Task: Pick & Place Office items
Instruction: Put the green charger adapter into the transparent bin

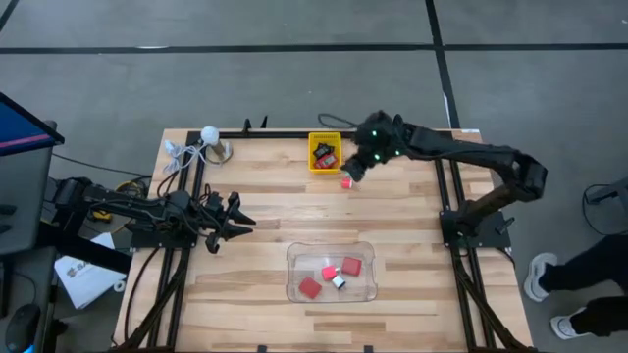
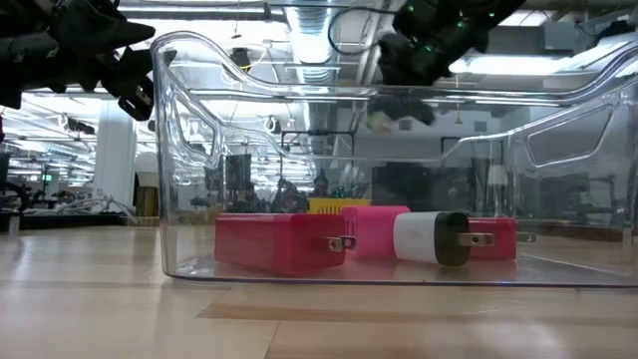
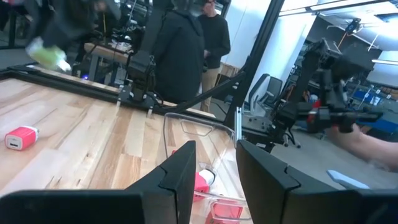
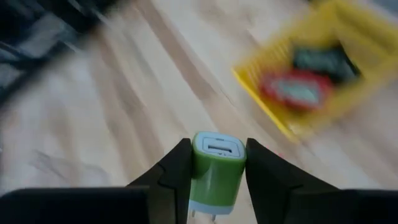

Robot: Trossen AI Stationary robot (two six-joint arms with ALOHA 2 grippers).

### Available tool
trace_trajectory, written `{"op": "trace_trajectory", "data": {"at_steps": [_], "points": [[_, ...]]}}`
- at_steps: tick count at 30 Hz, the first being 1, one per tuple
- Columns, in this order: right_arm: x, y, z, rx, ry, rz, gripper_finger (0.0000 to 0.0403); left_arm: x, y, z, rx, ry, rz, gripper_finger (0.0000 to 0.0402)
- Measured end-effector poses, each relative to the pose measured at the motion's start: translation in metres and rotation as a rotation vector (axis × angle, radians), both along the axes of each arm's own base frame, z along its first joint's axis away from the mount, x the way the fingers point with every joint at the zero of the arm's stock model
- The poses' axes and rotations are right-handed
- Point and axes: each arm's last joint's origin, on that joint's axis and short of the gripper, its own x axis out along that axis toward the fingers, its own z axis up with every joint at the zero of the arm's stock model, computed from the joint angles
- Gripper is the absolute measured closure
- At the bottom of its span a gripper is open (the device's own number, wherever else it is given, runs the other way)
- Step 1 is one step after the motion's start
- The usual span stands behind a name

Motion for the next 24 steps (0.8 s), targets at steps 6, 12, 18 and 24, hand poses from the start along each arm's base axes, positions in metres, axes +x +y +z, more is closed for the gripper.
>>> {"op": "trace_trajectory", "data": {"at_steps": [6, 12, 18, 24], "points": [[0.03, -0.033, 0.001, 0.051, -0.061, 0.012, 0.0292, 0.0, 0.0, 0.0, 0.007, -0.002, 0.001, 0.0288], [0.064, -0.082, -0.018, 0.071, -0.042, 0.015, 0.0292, 0.0, 0.0, -0.001, 0.05, -0.003, 0.007, 0.0288], [0.083, -0.129, -0.029, 0.131, -0.065, 0.004, 0.0292, 0.0, 0.0, -0.002, 0.063, 0.015, 0.012, 0.0288], [0.083, -0.155, -0.037, 0.165, -0.03, -0.054, 0.0292, 0.0, 0.001, -0.004, 0.069, 0.027, 0.019, 0.0288]]}}
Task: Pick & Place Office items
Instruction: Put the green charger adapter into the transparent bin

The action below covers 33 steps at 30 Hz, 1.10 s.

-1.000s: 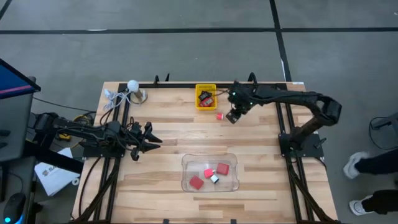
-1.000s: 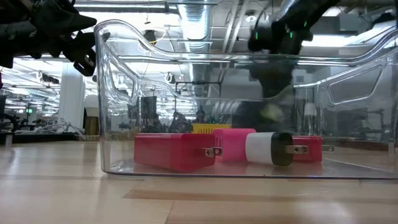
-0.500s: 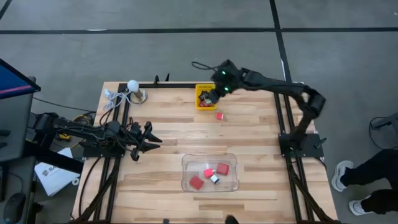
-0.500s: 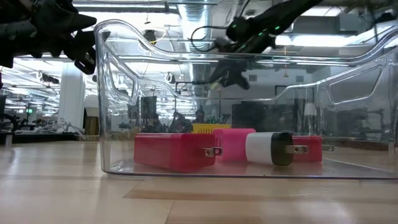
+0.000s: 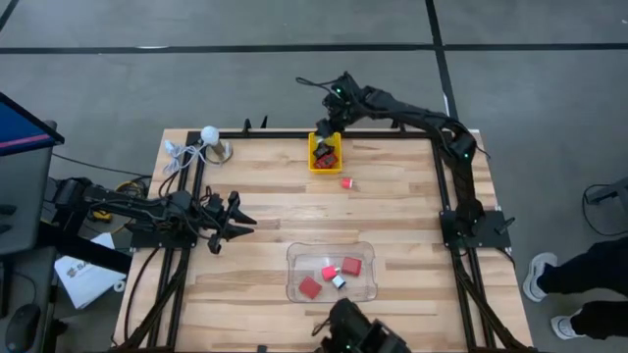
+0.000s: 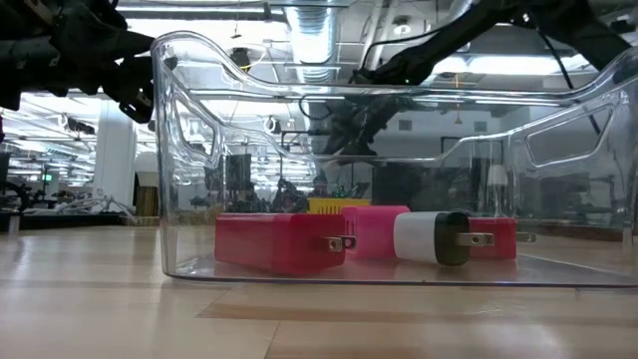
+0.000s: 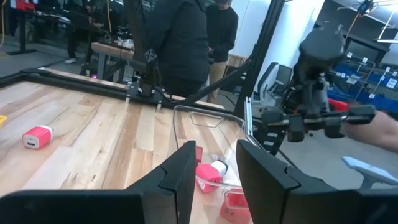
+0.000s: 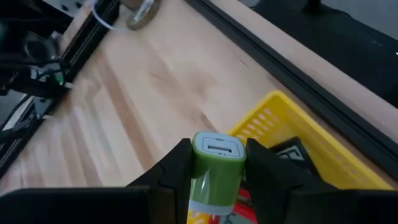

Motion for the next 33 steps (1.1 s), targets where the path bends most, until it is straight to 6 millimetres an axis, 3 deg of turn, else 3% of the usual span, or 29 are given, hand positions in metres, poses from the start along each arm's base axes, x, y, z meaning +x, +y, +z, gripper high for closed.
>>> {"op": "trace_trajectory", "data": {"at_steps": [7, 13, 25, 29, 33], "points": [[-0.005, -0.006, -0.014, 0.029, 0.077, -0.036, 0.027, 0.0, 0.0, 0.0, 0.0, -0.001, 0.0, 0.0288], [-0.005, -0.006, -0.01, 0.017, 0.065, -0.023, 0.0295, 0.0, 0.0, 0.0, -0.001, -0.004, 0.0, 0.0288], [-0.008, 0.004, -0.014, 0.06, 0.148, 0.014, 0.0293, 0.0, 0.0, 0.0, -0.003, -0.004, 0.0, 0.0288], [-0.007, 0.025, -0.017, 0.105, 0.24, 0.081, 0.0294, 0.0, 0.0, 0.0, -0.004, 0.0, 0.0, 0.0288], [0.006, 0.068, -0.015, 0.136, 0.349, 0.196, 0.0294, 0.0, 0.0, 0.0, -0.002, 0.0, 0.0, 0.0288]]}}
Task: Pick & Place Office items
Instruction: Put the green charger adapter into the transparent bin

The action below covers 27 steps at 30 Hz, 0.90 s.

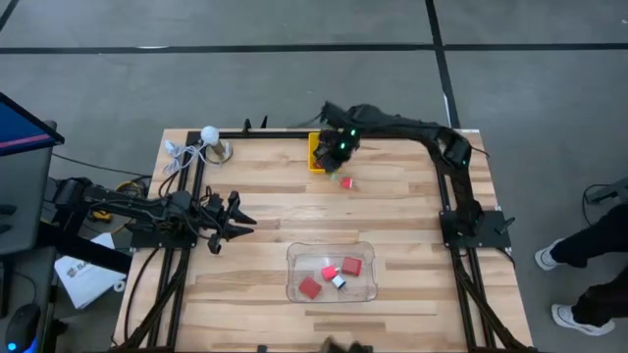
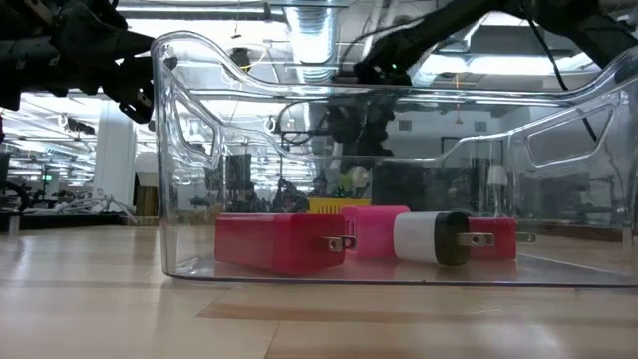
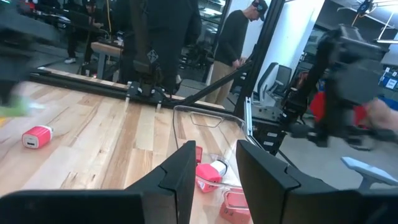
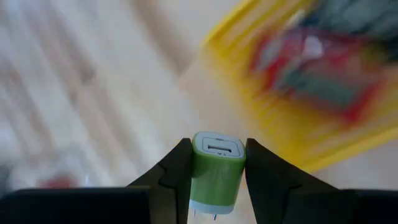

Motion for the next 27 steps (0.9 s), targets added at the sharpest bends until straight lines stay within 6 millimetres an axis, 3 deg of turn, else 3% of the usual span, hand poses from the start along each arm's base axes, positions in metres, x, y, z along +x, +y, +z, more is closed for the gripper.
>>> {"op": "trace_trajectory", "data": {"at_steps": [8, 13, 21, 24, 27], "points": [[0.032, 0.095, 0.013, 0.003, 0.04, 0.178, 0.0294, 0.0, 0.0, 0.0, -0.021, 0.002, -0.001, 0.0288], [0.035, 0.169, 0.02, -0.017, 0.106, 0.278, 0.0294, 0.0, 0.0, 0.0, -0.028, 0.004, -0.002, 0.0288], [0.034, 0.293, 0.033, -0.082, 0.039, 0.429, 0.0294, 0.001, 0.0, -0.001, -0.028, 0.012, -0.002, 0.0288], [0.029, 0.324, 0.033, -0.119, 0.035, 0.455, 0.0294, 0.002, 0.0, -0.001, -0.028, 0.016, -0.002, 0.0288], [0.024, 0.34, 0.032, -0.187, 0.041, 0.459, 0.0294, 0.002, 0.0, -0.002, -0.027, 0.02, -0.002, 0.0288]]}}
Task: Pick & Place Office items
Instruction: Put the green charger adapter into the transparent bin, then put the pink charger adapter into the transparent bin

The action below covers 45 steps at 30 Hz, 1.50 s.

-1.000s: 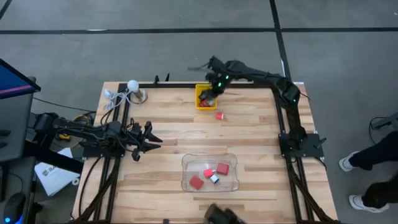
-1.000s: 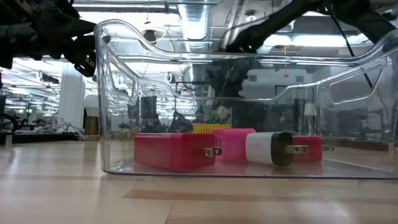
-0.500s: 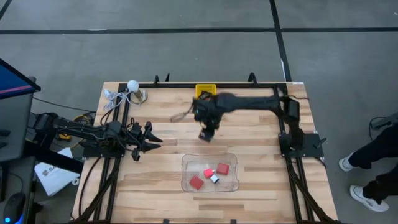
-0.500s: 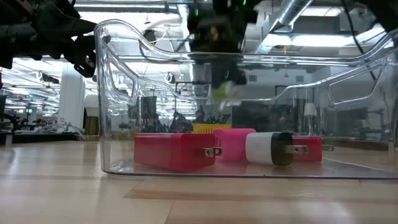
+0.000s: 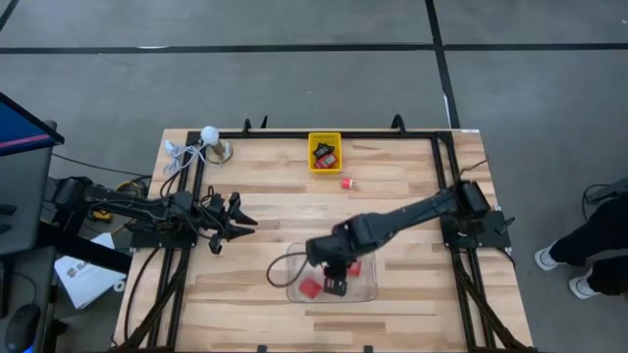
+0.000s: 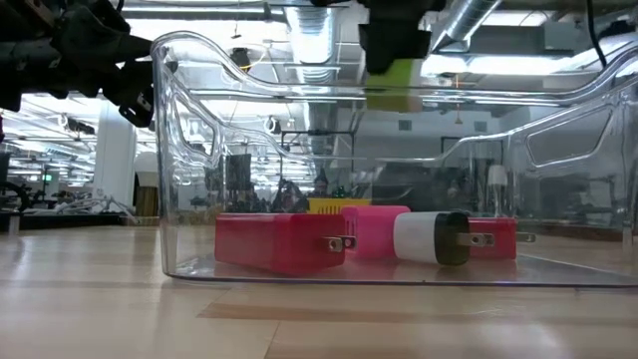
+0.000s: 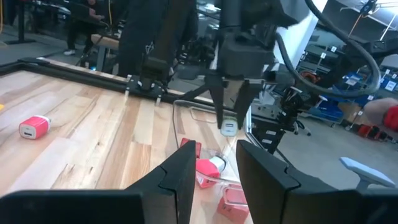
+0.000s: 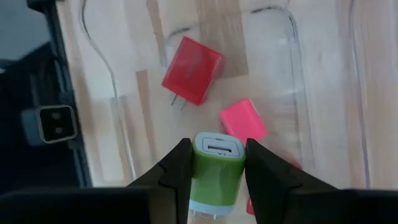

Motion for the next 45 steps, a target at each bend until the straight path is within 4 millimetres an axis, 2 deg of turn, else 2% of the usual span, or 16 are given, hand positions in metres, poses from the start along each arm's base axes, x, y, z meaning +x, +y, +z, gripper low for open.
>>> {"op": "trace_trajectory", "data": {"at_steps": [5, 13, 18, 23, 30, 35, 41, 45], "points": [[-0.007, 0.011, -0.001, -0.128, -0.006, 0.007, 0.0283, 0.0, 0.0, 0.0, 0.0, 0.0, 0.0, 0.0288], [-0.012, 0.014, -0.002, -0.238, 0.001, -0.016, 0.0178, 0.0, 0.0, 0.0, 0.0, 0.003, 0.0, 0.0288], [-0.018, 0.003, -0.001, -0.346, 0.051, -0.065, 0.0157, 0.0, 0.0, 0.0, -0.006, 0.006, 0.0, 0.0288], [-0.027, -0.041, 0.028, -0.416, 0.041, -0.162, 0.0163, 0.0, 0.0, -0.001, -0.016, 0.008, -0.001, 0.0288], [-0.038, -0.13, 0.066, -0.344, -0.02, -0.315, 0.0163, 0.0, 0.0, -0.001, -0.016, 0.009, -0.001, 0.0288], [-0.041, -0.184, 0.067, -0.293, -0.026, -0.293, 0.0163, 0.0, 0.0, -0.001, -0.018, 0.014, -0.001, 0.0288], [-0.042, -0.219, 0.063, -0.307, -0.057, -0.25, 0.0162, 0.0, 0.0, -0.001, -0.018, 0.014, -0.001, 0.0288], [-0.051, -0.235, 0.04, -0.236, -0.013, -0.225, 0.0162, 0.0, 0.0, -0.001, -0.018, 0.014, -0.001, 0.0288]]}}
